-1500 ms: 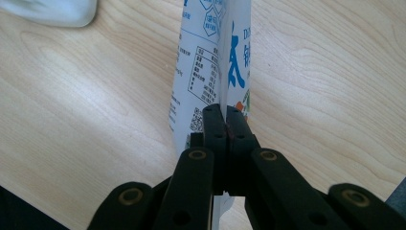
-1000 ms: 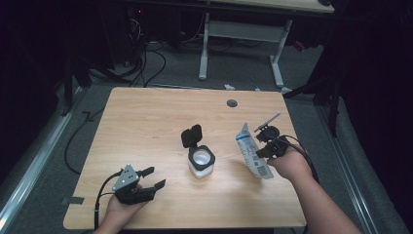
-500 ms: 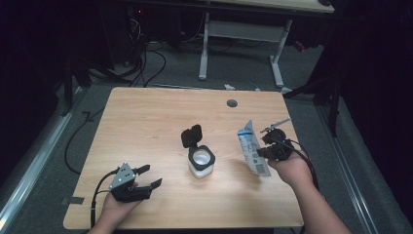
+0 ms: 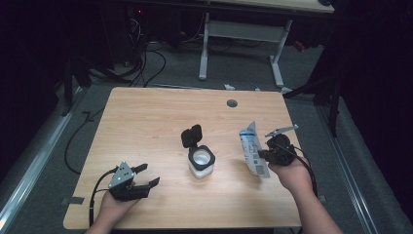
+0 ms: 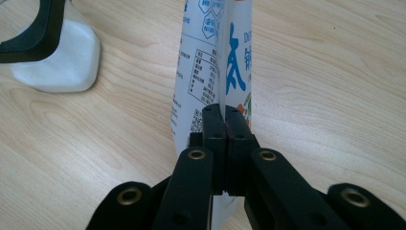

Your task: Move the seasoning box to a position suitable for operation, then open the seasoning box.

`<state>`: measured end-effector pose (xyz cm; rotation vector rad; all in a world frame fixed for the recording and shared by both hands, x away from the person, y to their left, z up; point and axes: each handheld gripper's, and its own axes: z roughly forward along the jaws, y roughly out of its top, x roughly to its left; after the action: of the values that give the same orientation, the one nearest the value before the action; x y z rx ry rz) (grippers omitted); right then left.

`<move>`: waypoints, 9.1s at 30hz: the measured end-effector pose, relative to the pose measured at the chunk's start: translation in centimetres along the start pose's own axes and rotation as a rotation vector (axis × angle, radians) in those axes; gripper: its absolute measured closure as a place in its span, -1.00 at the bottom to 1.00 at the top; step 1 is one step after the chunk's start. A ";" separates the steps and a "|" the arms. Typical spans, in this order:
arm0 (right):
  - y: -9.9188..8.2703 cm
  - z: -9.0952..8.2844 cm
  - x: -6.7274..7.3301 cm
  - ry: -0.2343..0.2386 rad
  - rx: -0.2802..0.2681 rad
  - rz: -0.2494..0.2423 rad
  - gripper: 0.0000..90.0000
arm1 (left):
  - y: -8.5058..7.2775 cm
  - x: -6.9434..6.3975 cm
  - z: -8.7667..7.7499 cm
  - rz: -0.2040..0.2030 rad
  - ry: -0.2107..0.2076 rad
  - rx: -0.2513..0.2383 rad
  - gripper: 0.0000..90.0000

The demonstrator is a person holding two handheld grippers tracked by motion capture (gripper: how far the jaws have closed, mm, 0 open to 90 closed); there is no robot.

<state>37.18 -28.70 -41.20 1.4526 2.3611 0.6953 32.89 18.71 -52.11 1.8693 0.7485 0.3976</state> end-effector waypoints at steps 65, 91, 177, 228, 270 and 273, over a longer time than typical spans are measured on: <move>-5.8 0.2 0.2 -0.031 -0.424 0.093 1.00 | -0.2 0.3 0.2 0.016 0.005 0.023 -0.35; -5.8 4.2 -0.9 -0.060 -0.566 0.134 1.00 | -0.3 0.4 0.3 0.016 0.010 0.028 -0.35; -9.2 3.9 0.6 -0.147 -0.566 0.142 0.27 | -0.3 0.4 0.4 0.011 0.010 0.033 -0.33; -5.7 6.4 10.3 -0.030 -0.534 -0.051 0.44 | -0.7 0.8 0.3 -0.013 0.019 0.015 -0.11; -6.6 8.3 10.3 0.024 -0.498 -0.063 0.63 | 5.9 -0.8 7.4 -0.132 0.088 0.057 0.51; -6.6 8.3 10.4 0.025 -0.498 -0.069 0.65 | 6.4 -0.8 7.7 -0.131 0.091 0.054 0.65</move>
<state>31.42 -19.86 -51.65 1.1418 2.0371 1.1823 38.77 11.00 -49.34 1.8498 0.9457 0.3847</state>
